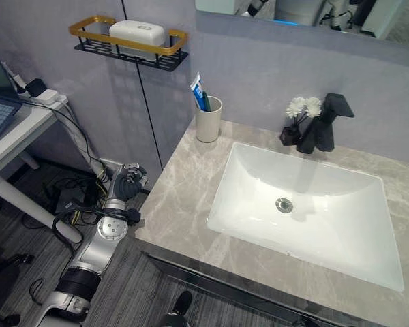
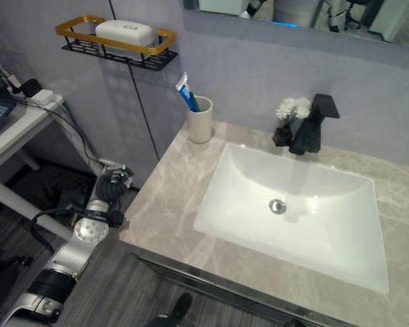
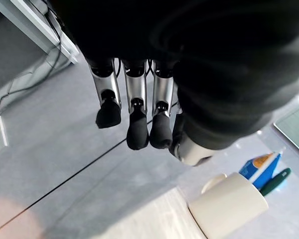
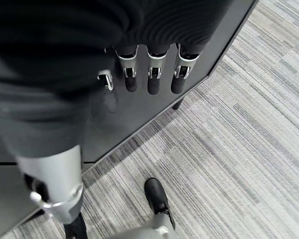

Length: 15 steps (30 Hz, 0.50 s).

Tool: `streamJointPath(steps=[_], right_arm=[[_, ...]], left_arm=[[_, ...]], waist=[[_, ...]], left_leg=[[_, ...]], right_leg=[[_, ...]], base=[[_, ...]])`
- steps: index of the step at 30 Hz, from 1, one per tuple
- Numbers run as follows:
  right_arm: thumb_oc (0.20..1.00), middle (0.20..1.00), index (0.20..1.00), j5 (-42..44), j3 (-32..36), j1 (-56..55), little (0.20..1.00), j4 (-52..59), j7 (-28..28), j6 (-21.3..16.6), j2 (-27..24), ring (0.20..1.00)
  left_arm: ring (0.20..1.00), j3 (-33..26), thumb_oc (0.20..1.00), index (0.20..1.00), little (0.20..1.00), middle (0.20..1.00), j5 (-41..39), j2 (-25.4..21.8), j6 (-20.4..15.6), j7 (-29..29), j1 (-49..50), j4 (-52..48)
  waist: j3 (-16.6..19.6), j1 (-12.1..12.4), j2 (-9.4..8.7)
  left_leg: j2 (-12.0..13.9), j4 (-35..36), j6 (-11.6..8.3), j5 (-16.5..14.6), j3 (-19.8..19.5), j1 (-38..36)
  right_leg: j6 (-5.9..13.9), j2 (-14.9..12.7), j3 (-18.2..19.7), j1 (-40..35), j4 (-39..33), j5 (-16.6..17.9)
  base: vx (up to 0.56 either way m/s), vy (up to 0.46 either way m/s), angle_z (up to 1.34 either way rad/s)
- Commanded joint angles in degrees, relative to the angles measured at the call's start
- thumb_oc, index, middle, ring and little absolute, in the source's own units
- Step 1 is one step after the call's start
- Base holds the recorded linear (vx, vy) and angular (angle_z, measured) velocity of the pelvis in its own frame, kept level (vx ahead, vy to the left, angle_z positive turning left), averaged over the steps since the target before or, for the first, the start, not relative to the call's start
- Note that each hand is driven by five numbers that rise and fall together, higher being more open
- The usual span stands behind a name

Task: Put brush and paste in cup on sink, flatten towel.

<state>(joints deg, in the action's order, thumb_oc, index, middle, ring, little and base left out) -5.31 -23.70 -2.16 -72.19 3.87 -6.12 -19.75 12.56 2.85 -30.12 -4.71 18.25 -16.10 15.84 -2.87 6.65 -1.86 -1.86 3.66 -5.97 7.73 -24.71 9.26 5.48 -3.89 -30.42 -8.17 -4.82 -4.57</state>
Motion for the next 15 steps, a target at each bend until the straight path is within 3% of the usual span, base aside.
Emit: streamJointPath(steps=[1,2,3,15], right_arm=[[1.0,1.0,1.0,0.8,-0.8,5.8,1.0,5.0,2.2,-2.2,-1.2,1.0],[1.0,1.0,1.0,0.8,-1.2,6.2,1.0,5.4,2.3,-2.3,-1.1,1.0],[1.0,1.0,1.0,0.9,-1.2,6.2,1.0,5.4,2.3,-2.3,-1.0,1.0],[1.0,1.0,1.0,-1.9,0.5,3.2,1.0,0.0,2.3,-0.8,-0.1,1.0]], left_arm=[[0.2,-1.3,0.2,0.2,0.2,0.2,1.5,-0.3,-1.5,0.9,-7.0,0.8],[0.2,-1.4,0.2,0.2,0.2,0.2,1.4,-0.2,-1.5,1.2,-7.1,0.6],[0.2,-1.4,0.2,0.2,0.2,0.2,1.4,-0.2,-1.6,1.2,-7.1,0.5],[0.2,-5.6,0.2,0.2,0.2,0.2,1.0,1.1,-1.0,2.7,-2.4,-1.9]], waist=[[0.6,0.4,-2.05],[0.8,-0.3,-2.71],[0.6,0.0,-2.16],[1.1,-3.5,-3.5]], left_leg=[[-0.8,1.2,-0.63,2.8,3.9,1.4],[-0.5,1.3,-0.81,1.2,4.8,1.0],[-0.5,1.3,-0.58,2.6,4.5,1.3],[0.4,1.3,-0.75,1.6,7.9,1.5]], right_leg=[[-1.48,-1.9,3.9,0.6,12.3,-7.0],[-1.55,-1.8,4.9,0.3,12.4,-8.2],[-1.38,-1.9,4.3,0.7,12.4,-6.9],[-1.11,-2.3,6.6,1.0,10.7,-5.6]], base=[[0.03,0.02,0.21],[0.03,0.02,0.11],[0.0,0.0,0.0],[0.01,0.012,-0.06]])
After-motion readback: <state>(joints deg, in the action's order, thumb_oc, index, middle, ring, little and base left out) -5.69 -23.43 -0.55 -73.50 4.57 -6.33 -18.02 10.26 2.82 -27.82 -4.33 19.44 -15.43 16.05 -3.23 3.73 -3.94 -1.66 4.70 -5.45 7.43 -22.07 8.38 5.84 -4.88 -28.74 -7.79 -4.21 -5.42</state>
